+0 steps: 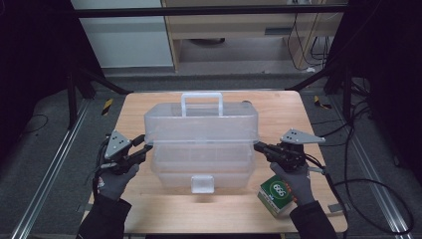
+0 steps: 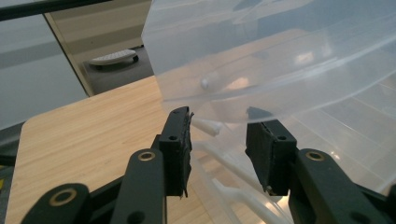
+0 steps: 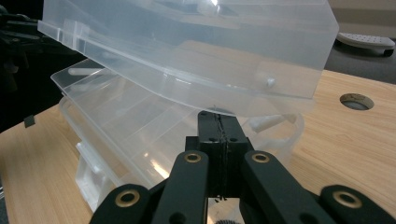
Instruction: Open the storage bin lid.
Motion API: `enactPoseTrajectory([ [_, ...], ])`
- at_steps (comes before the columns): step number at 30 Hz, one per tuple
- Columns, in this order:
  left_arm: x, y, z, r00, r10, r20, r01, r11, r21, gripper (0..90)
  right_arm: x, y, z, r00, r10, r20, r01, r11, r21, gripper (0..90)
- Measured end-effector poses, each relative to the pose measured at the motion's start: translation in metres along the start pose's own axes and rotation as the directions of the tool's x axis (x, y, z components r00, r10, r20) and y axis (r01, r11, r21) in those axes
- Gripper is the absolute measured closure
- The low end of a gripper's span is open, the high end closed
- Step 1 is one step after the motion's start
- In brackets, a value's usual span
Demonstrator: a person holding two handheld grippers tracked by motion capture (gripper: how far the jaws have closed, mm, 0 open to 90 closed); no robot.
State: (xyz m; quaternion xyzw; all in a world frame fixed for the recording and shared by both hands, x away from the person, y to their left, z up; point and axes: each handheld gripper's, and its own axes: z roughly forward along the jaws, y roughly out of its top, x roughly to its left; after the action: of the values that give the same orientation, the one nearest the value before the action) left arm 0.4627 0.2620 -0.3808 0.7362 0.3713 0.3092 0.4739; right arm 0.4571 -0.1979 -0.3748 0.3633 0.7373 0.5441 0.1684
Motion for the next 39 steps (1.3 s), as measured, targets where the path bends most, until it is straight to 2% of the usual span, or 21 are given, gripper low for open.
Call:
enactPoseTrajectory([
  [5,-0.001,0.003,0.003,0.9999,0.017,0.003,-0.017,0.9995,-0.025,58.8,0.000,0.000,0.000,1.0000,0.002,-0.001,-0.002,1.000,0.002,90.0],
  [15,-0.002,0.006,0.004,0.9992,0.041,0.002,-0.041,0.9982,-0.043,60.1,0.000,0.000,0.000,1.0000,0.000,0.000,0.000,1.000,0.006,90.0],
  [24,-0.002,0.007,0.003,0.9987,0.050,-0.011,-0.051,0.9981,-0.036,62.0,0.001,-0.001,0.001,0.9999,-0.008,0.010,0.008,1.000,0.020,88.6],
  [30,-0.002,0.007,0.002,0.9990,0.044,-0.007,-0.044,0.9985,-0.033,62.1,0.000,-0.003,0.000,0.9953,-0.047,0.085,0.041,0.997,0.066,83.2],
  [33,-0.001,0.007,0.002,0.9992,0.039,-0.005,-0.039,0.9987,-0.032,61.9,0.000,-0.003,0.001,0.9935,-0.052,0.102,0.042,0.995,0.091,80.2],
  [34,-0.001,0.007,0.002,0.9994,0.034,-0.004,-0.034,0.9989,-0.033,61.9,0.000,-0.005,0.004,0.9907,-0.063,0.120,0.048,0.991,0.125,77.9],
  [35,-0.001,0.007,0.002,0.9994,0.034,-0.004,-0.034,0.9989,-0.033,61.9,0.000,-0.005,0.004,0.9907,-0.063,0.120,0.048,0.991,0.125,77.9],
  [37,-0.001,0.007,0.002,0.9995,0.031,-0.003,-0.031,0.9991,-0.031,61.8,0.000,-0.009,0.011,0.9880,-0.076,0.134,0.052,0.983,0.176,75.0],
  [39,-0.001,0.007,0.002,0.9996,0.029,-0.002,-0.029,0.9991,-0.031,61.8,0.001,-0.011,0.013,0.9873,-0.075,0.140,0.047,0.981,0.191,74.5],
])
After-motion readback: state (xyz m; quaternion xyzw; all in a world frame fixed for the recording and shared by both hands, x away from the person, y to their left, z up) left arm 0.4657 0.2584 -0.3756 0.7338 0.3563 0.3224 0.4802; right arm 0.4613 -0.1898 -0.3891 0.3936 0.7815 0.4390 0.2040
